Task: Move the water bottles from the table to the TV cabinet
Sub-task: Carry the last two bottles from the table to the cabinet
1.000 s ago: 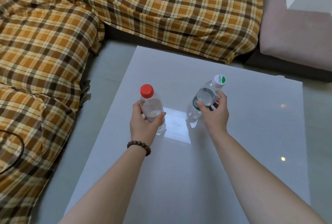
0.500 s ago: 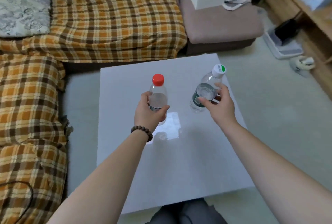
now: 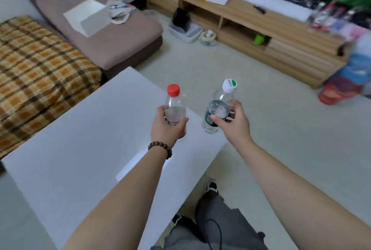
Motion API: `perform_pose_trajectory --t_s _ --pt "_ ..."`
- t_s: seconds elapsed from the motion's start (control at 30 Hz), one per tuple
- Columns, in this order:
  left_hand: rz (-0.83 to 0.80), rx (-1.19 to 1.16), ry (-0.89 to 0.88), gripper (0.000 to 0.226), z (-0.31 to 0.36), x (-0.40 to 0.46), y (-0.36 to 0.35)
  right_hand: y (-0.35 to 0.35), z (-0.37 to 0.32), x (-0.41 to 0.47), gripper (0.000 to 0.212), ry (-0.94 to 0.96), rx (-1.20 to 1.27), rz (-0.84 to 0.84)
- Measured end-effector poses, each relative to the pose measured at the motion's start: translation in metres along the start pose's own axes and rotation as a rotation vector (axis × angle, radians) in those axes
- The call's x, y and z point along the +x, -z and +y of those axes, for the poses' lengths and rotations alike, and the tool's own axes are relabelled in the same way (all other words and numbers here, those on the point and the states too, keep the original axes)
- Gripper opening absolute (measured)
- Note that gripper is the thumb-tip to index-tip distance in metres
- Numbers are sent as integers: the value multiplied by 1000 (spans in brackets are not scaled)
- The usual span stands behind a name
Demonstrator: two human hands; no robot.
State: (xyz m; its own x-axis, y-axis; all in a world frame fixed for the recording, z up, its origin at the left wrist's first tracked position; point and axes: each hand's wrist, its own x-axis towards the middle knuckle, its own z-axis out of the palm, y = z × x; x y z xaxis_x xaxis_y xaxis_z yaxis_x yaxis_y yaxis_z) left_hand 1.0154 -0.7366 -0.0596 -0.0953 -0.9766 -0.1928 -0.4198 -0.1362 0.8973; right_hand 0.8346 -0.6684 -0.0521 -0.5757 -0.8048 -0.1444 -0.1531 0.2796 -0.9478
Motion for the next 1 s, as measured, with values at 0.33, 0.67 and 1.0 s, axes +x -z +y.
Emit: perform_pose_trajectory --t_s 0.33,0.67,1.0 --pt "-281 63 -171 60 57 1 -134 138 38 12 65 -85 21 393" --pt "-412 118 -267 57 126 56 -288 242 86 101 71 -165 65 547" --pt "-435 146 -286 64 237 146 -487 395 111 265 64 -189 70 559"
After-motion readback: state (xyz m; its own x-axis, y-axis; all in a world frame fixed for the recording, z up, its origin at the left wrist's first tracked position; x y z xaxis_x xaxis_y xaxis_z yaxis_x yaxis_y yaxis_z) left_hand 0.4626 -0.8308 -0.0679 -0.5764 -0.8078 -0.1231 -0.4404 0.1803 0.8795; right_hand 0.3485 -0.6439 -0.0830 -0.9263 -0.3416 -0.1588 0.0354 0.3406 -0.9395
